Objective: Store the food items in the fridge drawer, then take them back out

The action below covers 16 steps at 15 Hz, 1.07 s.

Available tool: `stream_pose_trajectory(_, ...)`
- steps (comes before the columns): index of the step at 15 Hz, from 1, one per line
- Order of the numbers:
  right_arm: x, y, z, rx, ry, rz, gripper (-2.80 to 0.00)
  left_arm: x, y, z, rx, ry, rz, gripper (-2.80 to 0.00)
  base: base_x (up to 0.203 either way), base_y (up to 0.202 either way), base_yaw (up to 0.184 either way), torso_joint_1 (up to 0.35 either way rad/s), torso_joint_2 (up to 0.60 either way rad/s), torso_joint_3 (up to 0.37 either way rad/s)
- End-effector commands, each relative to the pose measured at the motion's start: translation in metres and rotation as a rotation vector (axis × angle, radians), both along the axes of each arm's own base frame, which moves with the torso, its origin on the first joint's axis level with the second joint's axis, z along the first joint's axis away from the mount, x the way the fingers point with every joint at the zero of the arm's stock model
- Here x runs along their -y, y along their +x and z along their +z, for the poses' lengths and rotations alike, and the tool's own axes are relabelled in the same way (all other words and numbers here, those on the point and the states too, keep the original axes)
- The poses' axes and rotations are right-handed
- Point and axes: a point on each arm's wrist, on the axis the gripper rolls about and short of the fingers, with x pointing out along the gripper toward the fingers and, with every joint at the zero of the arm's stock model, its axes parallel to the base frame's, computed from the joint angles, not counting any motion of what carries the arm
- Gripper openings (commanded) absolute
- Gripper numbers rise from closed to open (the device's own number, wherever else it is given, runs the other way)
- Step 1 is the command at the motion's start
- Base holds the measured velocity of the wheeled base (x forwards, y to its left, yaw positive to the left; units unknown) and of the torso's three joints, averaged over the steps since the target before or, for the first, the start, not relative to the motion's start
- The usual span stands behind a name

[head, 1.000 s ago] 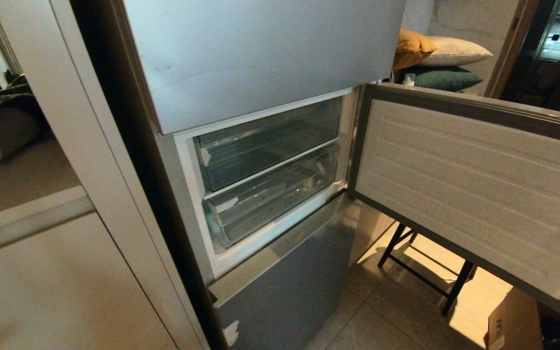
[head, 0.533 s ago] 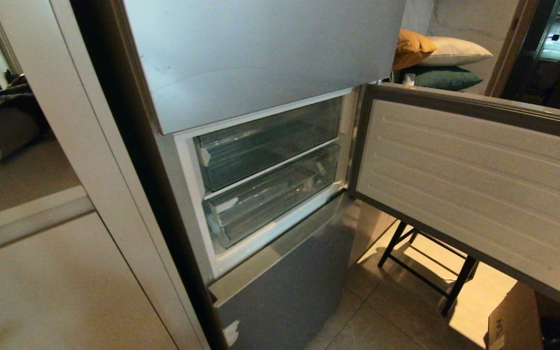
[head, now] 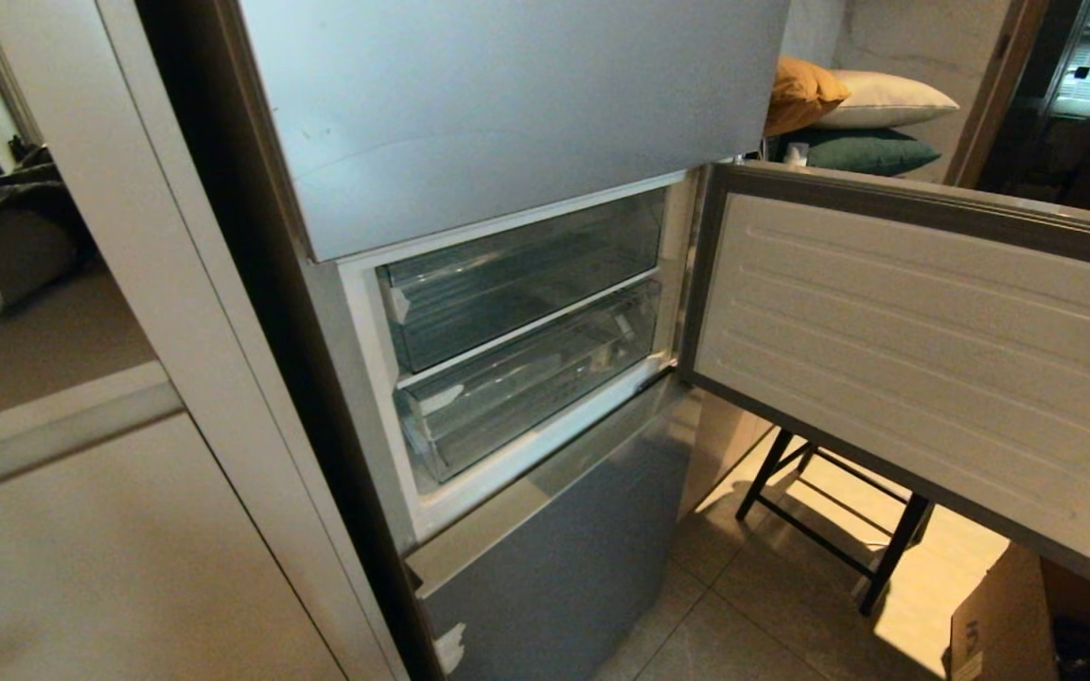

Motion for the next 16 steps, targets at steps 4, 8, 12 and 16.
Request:
stream_pose_trajectory(4,-0.029,-0.046,0.0,0.044,-0.047,0.099,-2.8,0.0,0.001,-0.003,-0.01,0.0,0.0,-2.8,0.0,0.0,0.0,0.0,0.0,0.0)
stream_pose_trajectory(8,-0.063,-0.099,-0.008,0.129,-0.086,0.229,-2.8,0.0,0.001,-0.003,-0.01,0.0,0.0,-2.8,0.0,0.0,0.0,0.0,0.0,0.0)
stream_pose_trajectory(12,-0.088,-0.14,-0.044,0.149,-0.089,0.297,-2.8,0.0,0.001,-0.003,-0.01,0.0,0.0,-2.8,0.0,0.0,0.0,0.0,0.0,0.0)
stream_pose_trajectory(16,-0.113,-0.167,-0.081,0.183,-0.1,0.518,-2.8,0.0,0.001,-0.003,-0.01,0.0,0.0,-2.8,0.0,0.0,0.0,0.0,0.0,0.0)
